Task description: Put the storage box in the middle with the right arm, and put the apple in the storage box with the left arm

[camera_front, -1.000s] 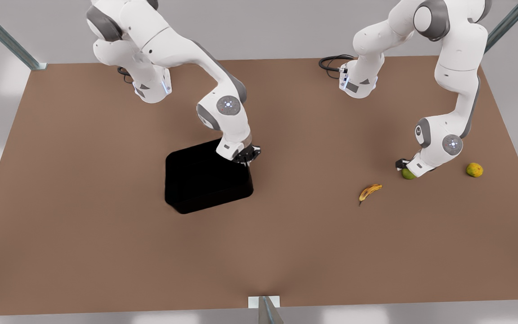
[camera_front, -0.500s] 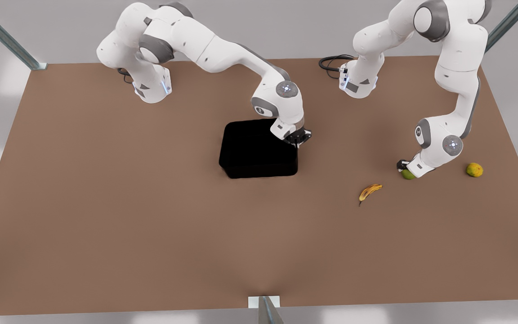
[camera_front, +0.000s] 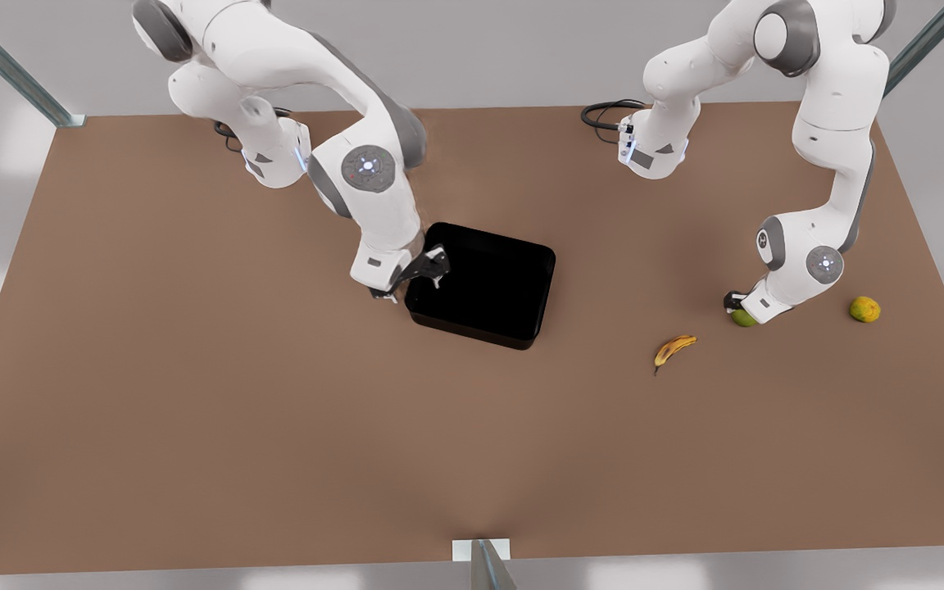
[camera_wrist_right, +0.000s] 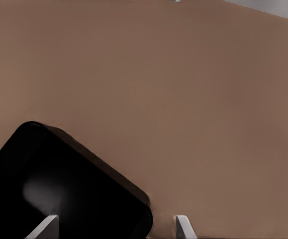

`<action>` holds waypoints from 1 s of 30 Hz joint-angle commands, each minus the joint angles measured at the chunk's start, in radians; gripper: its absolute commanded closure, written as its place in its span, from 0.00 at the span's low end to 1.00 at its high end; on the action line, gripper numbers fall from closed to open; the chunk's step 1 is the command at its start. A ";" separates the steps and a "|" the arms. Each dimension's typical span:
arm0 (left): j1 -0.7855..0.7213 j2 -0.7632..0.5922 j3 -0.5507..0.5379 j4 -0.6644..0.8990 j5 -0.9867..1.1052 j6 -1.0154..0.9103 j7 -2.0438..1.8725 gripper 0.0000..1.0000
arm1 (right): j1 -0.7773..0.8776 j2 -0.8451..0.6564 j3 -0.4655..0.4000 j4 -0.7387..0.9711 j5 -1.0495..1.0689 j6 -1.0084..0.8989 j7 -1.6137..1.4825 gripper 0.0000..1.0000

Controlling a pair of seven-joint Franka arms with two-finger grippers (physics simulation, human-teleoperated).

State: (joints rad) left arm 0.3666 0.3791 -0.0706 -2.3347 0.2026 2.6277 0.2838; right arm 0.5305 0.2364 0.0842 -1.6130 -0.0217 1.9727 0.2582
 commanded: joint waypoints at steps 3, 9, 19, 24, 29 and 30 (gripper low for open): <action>0.000 0.000 0.000 0.000 0.001 0.000 0.000 0.25 | -0.156 -0.089 0.000 -0.021 0.000 -0.094 -0.129 0.00; 0.000 0.001 0.000 0.000 0.001 0.002 0.000 0.26 | -0.363 -0.150 0.000 0.018 -0.012 -0.219 -0.234 0.00; 0.002 -0.008 0.000 0.000 0.003 -0.002 0.000 0.27 | -0.388 -0.012 -0.006 0.110 -0.043 -0.209 -0.237 0.00; 0.006 -0.035 0.000 -0.003 0.000 -0.011 0.000 0.27 | -0.403 0.003 -0.009 0.139 -0.040 -0.199 -0.238 0.00; 0.005 -0.081 -0.003 -0.017 -0.008 -0.021 -0.003 0.27 | -0.409 0.023 -0.011 0.148 -0.041 -0.198 -0.240 0.00; 0.003 -0.098 -0.011 -0.025 -0.011 -0.029 -0.005 0.27 | -0.419 0.021 -0.009 0.148 -0.041 -0.198 -0.240 0.00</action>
State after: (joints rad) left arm 0.3689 0.2737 -0.0883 -2.3592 0.2020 2.5902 0.2774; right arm 0.1089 0.2592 0.0751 -1.4554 -0.0620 1.7734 0.0184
